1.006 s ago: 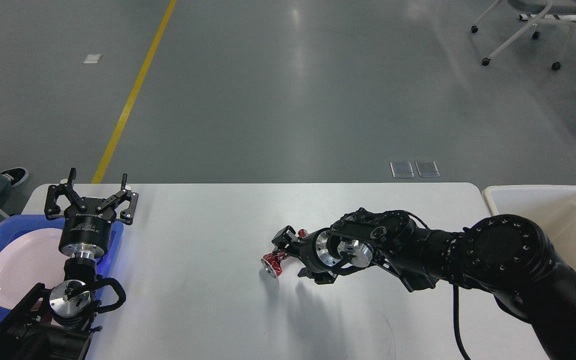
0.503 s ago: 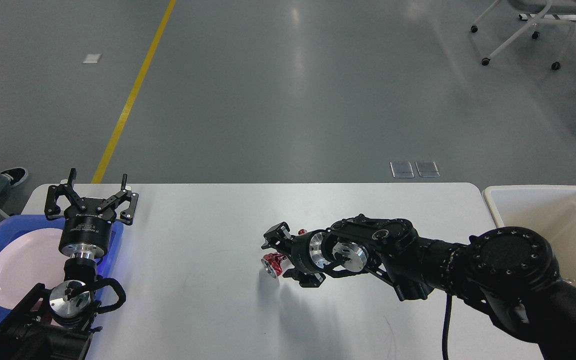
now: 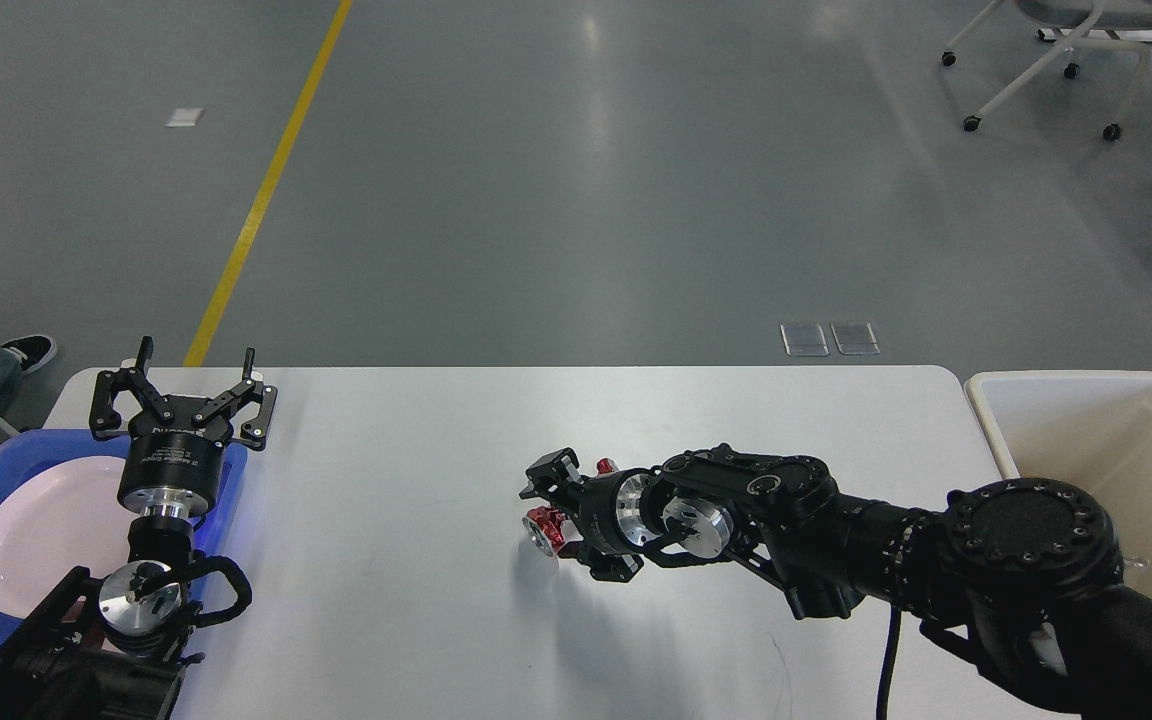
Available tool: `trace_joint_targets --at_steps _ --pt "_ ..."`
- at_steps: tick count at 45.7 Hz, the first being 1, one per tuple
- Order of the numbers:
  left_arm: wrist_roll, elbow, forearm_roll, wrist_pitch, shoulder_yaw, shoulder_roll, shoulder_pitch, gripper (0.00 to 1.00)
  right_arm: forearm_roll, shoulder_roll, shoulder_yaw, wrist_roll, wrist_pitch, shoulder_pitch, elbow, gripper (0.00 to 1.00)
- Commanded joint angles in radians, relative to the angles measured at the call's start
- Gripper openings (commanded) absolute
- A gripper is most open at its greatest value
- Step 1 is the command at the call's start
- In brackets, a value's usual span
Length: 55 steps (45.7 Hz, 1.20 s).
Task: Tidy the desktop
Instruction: 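Close the right gripper on the red wrapper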
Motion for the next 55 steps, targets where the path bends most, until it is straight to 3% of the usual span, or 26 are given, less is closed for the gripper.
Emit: trace_joint_targets --at_steps 1,20,35,40,55 --pt "-0.001 0.000 0.001 0.000 0.000 0.000 0.000 0.96 -0.010 0.000 0.023 0.003 -0.002 -0.013 0.001 0.81" --pt "-0.001 0.000 -0.001 0.000 0.000 0.000 0.000 0.96 -0.052 -0.002 0.023 0.014 -0.020 -0.043 0.001 0.80" --pt "-0.001 0.000 -0.001 0.000 0.000 0.000 0.000 0.96 -0.052 -0.002 0.023 0.054 -0.043 -0.052 0.003 0.78" --pt "-0.001 0.000 -0.001 0.000 0.000 0.000 -0.001 0.96 -0.053 -0.002 0.024 0.058 -0.045 -0.056 0.004 0.71" --pt "-0.001 0.000 0.001 0.000 0.000 0.000 0.000 0.96 -0.093 -0.002 0.023 0.062 -0.057 -0.066 0.006 0.68"
